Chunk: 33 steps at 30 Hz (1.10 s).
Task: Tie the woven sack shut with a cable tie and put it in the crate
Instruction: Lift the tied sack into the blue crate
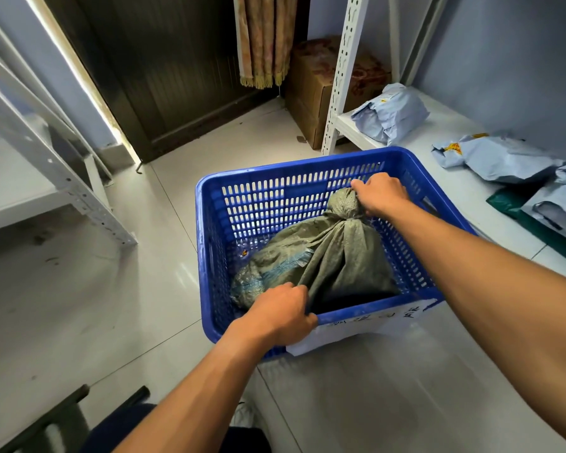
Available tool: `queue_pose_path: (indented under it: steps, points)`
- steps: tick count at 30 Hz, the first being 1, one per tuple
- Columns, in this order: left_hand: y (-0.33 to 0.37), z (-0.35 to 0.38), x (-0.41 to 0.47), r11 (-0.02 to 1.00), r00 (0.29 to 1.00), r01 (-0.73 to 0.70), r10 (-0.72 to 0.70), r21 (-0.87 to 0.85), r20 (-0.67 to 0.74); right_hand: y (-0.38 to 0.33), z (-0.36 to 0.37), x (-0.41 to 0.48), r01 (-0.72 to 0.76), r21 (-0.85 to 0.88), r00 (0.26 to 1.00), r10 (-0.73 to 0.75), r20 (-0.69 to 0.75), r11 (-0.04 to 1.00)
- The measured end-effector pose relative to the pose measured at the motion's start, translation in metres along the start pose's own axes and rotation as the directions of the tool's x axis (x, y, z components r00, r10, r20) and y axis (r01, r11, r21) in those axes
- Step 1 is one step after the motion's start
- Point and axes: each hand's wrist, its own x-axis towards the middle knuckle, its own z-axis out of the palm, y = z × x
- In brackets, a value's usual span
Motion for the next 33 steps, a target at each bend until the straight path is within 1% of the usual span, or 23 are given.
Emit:
queue_pose_path:
  steps: [2,5,7,10,12,13,14,17,19,21,23,25,27,29,30,31,33]
  points:
    - [0.001,-0.001,0.001,1.0,1.0,-0.005,0.005,-0.01,-0.007,0.007,-0.001,0.0,0.036,-0.008,0.999,-0.036,0.019,0.999]
    - [0.001,0.0,0.001,1.0,1.0,-0.008,0.008,-0.005,-0.007,0.015,-0.001,-0.008,0.053,0.0,0.991,-0.053,0.126,0.999]
    - [0.001,0.0,0.0,1.0,1.0,-0.008,0.008,0.002,-0.008,0.021,0.001,-0.013,0.056,0.074,0.971,-0.072,0.228,0.996]
    - [-0.002,-0.001,-0.003,1.0,1.0,-0.006,0.006,0.007,0.001,0.027,-0.001,-0.021,0.018,0.247,0.936,-0.104,0.338,0.969]
    - [-0.003,-0.002,-0.005,1.0,1.0,-0.01,0.01,0.012,0.011,0.032,-0.004,-0.027,0.011,0.31,0.93,-0.124,0.346,0.951]
    - [-0.003,-0.002,-0.006,1.0,1.0,-0.01,0.009,0.014,0.011,0.035,-0.006,-0.032,0.016,0.31,0.936,-0.123,0.33,0.951]
    - [-0.003,-0.002,-0.007,1.0,1.0,-0.008,0.008,0.015,0.009,0.039,-0.006,-0.037,0.022,0.274,0.943,-0.111,0.314,0.962]
    - [0.004,-0.002,-0.011,1.0,1.0,-0.003,0.003,0.018,0.007,0.055,0.004,-0.049,0.033,0.058,0.948,-0.049,0.313,0.998]
    - [0.01,0.0,-0.015,1.0,1.0,-0.005,0.005,0.02,0.012,0.062,0.019,-0.051,0.015,-0.015,0.947,-0.009,0.321,1.0]
    - [0.018,0.003,-0.019,1.0,1.0,-0.021,0.021,0.009,0.014,0.065,0.035,-0.045,-0.027,-0.016,0.956,0.031,0.291,0.999]
    - [0.023,0.005,-0.021,0.999,0.999,-0.05,0.05,0.01,0.017,0.064,0.051,-0.034,-0.082,0.057,0.969,0.066,0.236,0.995]
    - [0.025,0.006,-0.02,0.997,0.997,-0.074,0.074,0.018,0.017,0.059,0.066,-0.024,-0.081,0.134,0.988,0.062,0.141,0.988]
    - [0.026,0.004,-0.017,0.996,0.996,-0.088,0.087,0.028,0.021,0.048,0.072,-0.015,-0.016,0.15,1.0,0.013,0.022,0.989]
    - [0.026,0.001,-0.012,0.996,0.996,-0.088,0.088,0.035,0.005,0.034,0.07,-0.011,0.078,0.163,0.992,-0.061,-0.11,0.983]
    - [0.024,0.0,-0.01,0.996,0.997,-0.078,0.078,0.044,0.003,0.024,0.066,-0.008,0.112,0.191,0.985,-0.083,-0.154,0.975]
    - [0.025,-0.001,-0.008,0.996,0.998,-0.069,0.069,0.048,0.003,0.018,0.062,-0.005,0.14,0.215,0.978,-0.101,-0.183,0.967]
    - [0.026,-0.002,-0.005,0.997,0.998,-0.064,0.064,0.046,0.004,0.013,0.058,0.003,0.154,0.222,0.98,-0.12,-0.162,0.963]
